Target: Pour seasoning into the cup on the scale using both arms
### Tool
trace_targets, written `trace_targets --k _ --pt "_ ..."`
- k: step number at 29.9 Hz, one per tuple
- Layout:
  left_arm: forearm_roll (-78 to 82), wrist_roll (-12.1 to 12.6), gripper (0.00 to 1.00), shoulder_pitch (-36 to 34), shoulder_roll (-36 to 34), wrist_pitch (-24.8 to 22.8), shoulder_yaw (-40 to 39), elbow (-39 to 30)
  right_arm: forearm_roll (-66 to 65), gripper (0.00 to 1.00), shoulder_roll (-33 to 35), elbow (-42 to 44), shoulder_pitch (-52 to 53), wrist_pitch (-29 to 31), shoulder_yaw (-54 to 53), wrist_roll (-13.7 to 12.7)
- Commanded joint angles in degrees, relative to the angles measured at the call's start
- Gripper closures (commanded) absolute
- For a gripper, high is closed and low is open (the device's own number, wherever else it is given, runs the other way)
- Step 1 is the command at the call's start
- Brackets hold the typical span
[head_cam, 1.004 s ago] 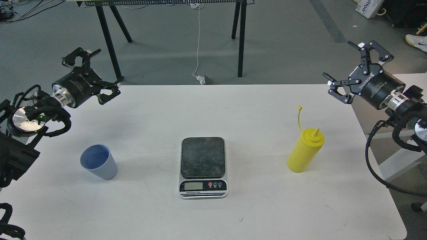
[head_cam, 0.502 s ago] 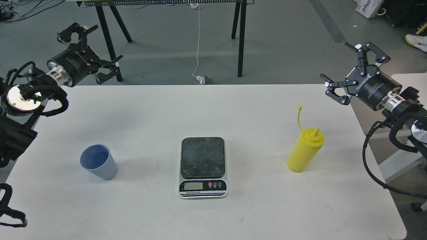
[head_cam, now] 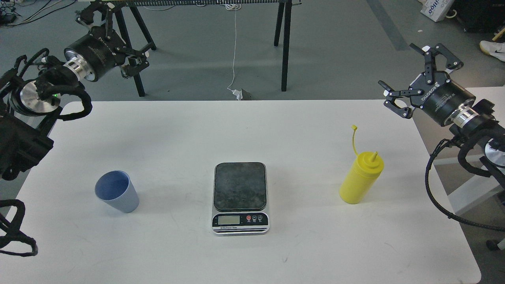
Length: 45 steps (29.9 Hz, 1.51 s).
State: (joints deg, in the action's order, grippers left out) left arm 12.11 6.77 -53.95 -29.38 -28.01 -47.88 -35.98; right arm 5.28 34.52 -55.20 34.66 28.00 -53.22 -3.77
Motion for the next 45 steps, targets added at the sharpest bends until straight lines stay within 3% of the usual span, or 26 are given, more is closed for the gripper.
trace_targets --k 1,8,15,18,21,23,27,29,36,42,45 --pt "19.56 -2.37 0.00 -0.63 -4.88 0.01 -0.02 -0.23 -0.09 0.00 -0.16 0.18 -0.03 0.00 -0.04 -0.01" --pt "41.92 -3.87 0.00 -0.54 -14.73 0.01 0.15 -4.09 -0.09 0.00 -0.16 0.62 0.06 0.00 -1.09 -0.10" --pt "51.87 -4.22 0.00 -1.24 -22.30 0.01 -0.11 -12.44 -0.09 0.00 -2.35 5.80 1.29 0.00 -2.94 -0.54" --pt "51.35 -3.52 0.00 -6.41 -21.43 0.01 0.15 -9.39 -0.09 0.00 -3.06 5.89 1.38 0.00 -2.86 -0.54" --pt "46.37 -3.34 0.00 -9.76 -16.61 0.01 0.15 0.08 -0.09 0.00 -3.06 5.98 1.20 0.00 -2.77 -0.54" --pt "39.08 -1.77 0.00 -10.38 -13.52 0.01 0.24 6.77 -0.09 0.00 -3.06 6.24 1.03 0.00 -2.77 -0.36" --pt "27.20 8.32 0.00 -10.21 -10.09 0.01 0.24 12.51 -0.09 0.00 -3.15 6.77 0.94 0.00 -2.68 -0.27" --pt "23.42 10.97 0.00 -9.86 -9.30 0.01 0.24 12.51 -0.09 0.00 -3.15 6.77 0.85 0.00 -2.68 -0.19" --pt "12.86 10.81 0.00 -7.93 -9.82 0.01 0.33 12.43 -0.18 0.00 -3.23 6.86 0.50 0.00 -2.42 -0.18" --pt "13.99 11.07 0.00 -3.98 -13.59 0.01 0.77 12.34 -0.18 0.00 -3.23 6.86 0.50 0.00 -2.24 -0.18" --pt "18.63 11.16 0.00 -3.61 -14.74 0.01 4.89 11.55 -0.18 0.00 -3.23 6.95 0.41 0.00 -1.98 -0.10"
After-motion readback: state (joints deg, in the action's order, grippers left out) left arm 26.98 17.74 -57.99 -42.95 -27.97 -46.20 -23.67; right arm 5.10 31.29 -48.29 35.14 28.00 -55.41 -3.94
